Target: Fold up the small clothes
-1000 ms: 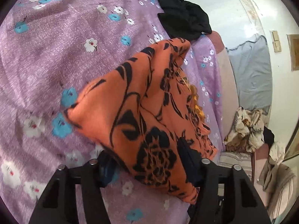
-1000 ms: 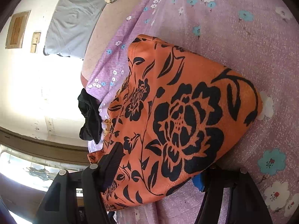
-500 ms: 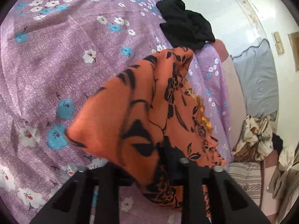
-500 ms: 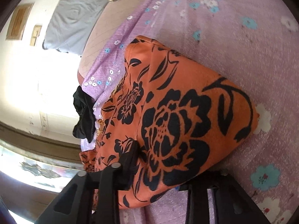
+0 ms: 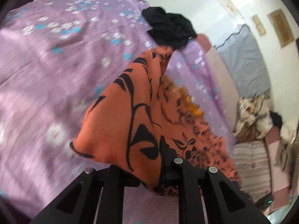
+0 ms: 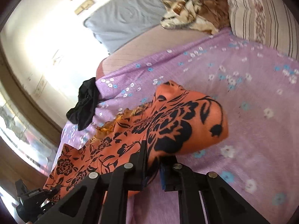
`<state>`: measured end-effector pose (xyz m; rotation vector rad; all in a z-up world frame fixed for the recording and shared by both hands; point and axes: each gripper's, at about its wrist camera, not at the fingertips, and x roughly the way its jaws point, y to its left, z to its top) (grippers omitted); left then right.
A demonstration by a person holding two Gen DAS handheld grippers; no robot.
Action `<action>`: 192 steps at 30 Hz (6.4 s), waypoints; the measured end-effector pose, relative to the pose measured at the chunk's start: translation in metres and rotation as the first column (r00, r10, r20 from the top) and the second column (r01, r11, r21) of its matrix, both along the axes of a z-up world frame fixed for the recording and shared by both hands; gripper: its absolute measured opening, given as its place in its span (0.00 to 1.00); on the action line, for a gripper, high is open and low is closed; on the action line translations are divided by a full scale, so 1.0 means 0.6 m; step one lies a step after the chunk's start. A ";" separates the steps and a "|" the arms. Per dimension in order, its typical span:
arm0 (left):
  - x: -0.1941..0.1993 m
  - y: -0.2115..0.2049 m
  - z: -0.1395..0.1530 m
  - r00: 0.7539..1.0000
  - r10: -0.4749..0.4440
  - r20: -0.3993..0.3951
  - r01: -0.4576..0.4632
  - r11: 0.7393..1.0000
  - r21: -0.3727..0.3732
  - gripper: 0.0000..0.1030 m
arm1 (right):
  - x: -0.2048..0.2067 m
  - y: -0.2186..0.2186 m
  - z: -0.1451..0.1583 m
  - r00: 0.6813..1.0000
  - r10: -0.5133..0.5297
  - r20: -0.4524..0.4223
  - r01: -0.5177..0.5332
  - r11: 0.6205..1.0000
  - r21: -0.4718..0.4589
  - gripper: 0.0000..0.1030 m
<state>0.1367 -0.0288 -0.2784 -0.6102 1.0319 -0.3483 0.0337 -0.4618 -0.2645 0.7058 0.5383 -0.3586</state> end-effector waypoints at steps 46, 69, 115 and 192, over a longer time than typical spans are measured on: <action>-0.257 -0.377 0.024 0.425 -0.779 0.461 0.169 0.569 0.805 0.91 | -0.025 -0.183 -0.102 0.993 0.040 0.107 -0.096 0.797 0.596 0.14; -0.252 -0.531 -0.038 0.353 -0.898 0.263 0.125 0.323 0.938 0.91 | 0.007 -0.173 -0.040 0.959 0.272 0.083 -0.281 0.861 0.424 0.14; -0.215 -0.443 0.062 0.337 -0.852 0.400 0.211 0.482 0.850 0.13 | 0.242 -0.246 -0.094 0.958 0.245 0.148 -0.268 0.587 0.764 0.85; 0.111 0.054 0.007 0.989 -0.029 0.143 -0.058 0.820 0.569 0.57 | 0.254 0.236 -0.040 0.756 0.628 -0.185 -0.556 0.765 0.324 0.02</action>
